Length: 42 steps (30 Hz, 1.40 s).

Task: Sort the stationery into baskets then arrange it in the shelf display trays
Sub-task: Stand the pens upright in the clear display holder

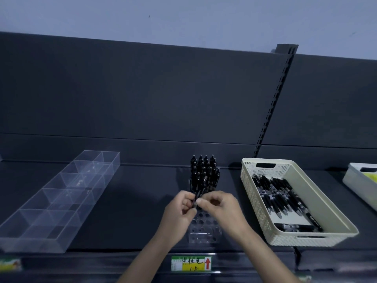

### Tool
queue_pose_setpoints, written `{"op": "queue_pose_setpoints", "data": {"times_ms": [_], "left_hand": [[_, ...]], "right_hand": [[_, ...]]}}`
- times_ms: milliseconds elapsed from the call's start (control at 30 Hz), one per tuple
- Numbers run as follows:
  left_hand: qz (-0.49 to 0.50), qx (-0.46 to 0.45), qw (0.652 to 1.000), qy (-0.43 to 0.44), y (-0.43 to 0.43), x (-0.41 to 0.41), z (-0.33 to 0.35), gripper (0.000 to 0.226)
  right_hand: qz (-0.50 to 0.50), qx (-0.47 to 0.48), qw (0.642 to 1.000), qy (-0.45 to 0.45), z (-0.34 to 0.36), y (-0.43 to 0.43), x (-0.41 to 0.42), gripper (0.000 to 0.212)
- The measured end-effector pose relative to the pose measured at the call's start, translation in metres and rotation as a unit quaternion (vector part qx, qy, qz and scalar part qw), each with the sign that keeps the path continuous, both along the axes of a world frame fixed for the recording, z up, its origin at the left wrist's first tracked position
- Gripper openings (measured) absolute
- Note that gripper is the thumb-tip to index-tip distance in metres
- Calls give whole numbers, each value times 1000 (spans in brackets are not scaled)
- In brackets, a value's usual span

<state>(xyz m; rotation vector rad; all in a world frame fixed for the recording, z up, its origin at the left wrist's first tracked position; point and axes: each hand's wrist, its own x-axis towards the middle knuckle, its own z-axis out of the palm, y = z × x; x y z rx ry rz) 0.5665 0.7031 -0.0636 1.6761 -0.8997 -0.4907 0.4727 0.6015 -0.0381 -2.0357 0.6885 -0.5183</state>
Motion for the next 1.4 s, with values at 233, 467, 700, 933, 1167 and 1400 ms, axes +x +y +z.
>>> {"op": "queue_pose_setpoints", "data": {"times_ms": [233,467,700,933,1167,1400], "left_hand": [[4,67,985,-159,-6,2,-12,27],[-54,191,927,-317,-5,2,-22,38],[-67,208,923,-318,-9,6,-19,36],[-82,197,928,-306,-10,10,-20,33],[-56,235,927,-287,-21,-10,-14,30],[-9,128,961,-247,-95,-93,22,35]], "right_hand": [[-117,-65,991,8,10,-31,-14,22],[-127,-140,982,13,4,-33,9,14],[-91,-217,966,107,-17,-23,23,19],[-115,-173,971,117,-23,-19,11,31],[-168,-144,972,78,-5,-53,-65,21],[-183,-140,969,85,9,-130,-166,25]]}}
